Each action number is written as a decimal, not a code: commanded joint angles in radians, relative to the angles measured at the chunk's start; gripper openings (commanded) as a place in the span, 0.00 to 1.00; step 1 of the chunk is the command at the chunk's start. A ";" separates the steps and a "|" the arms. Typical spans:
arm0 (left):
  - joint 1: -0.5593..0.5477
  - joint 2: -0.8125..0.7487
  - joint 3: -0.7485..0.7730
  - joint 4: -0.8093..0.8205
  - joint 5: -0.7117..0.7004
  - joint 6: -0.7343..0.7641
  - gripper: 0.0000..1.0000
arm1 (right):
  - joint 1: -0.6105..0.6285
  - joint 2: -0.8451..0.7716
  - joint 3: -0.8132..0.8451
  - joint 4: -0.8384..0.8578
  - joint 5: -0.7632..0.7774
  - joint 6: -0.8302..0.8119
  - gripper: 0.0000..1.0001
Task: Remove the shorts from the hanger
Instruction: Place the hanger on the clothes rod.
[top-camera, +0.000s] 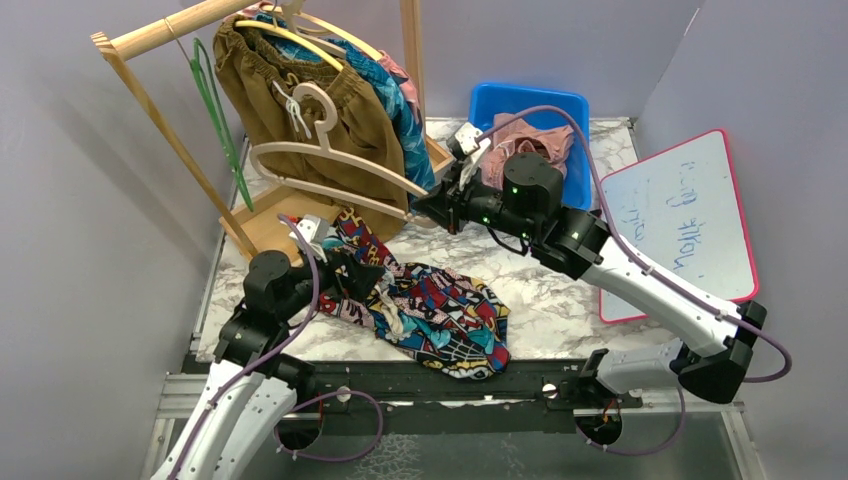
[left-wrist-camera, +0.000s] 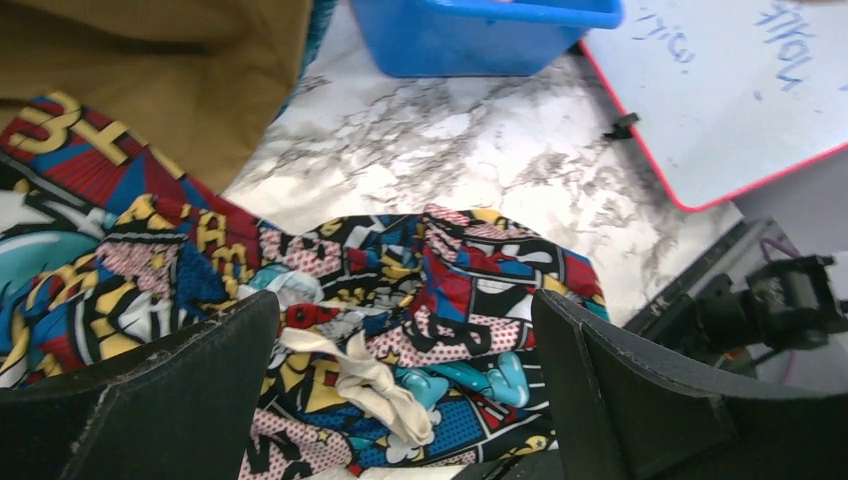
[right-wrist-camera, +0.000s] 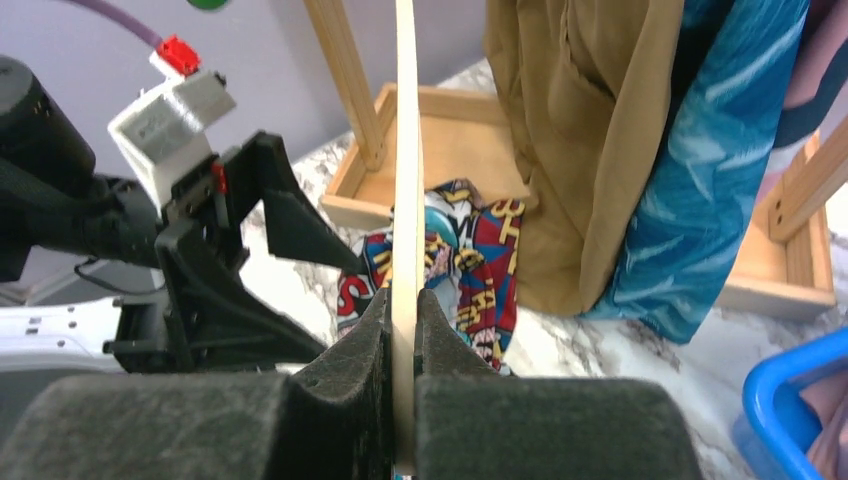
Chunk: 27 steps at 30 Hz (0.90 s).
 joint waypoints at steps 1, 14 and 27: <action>0.005 -0.027 -0.013 0.088 0.142 0.030 0.99 | 0.001 0.047 0.094 0.095 -0.022 -0.035 0.01; 0.004 -0.071 -0.030 0.118 0.158 0.042 0.99 | 0.024 0.336 0.490 0.071 0.011 -0.074 0.01; 0.004 -0.081 -0.028 0.103 0.114 0.041 0.99 | 0.048 0.669 0.999 -0.188 0.220 -0.087 0.01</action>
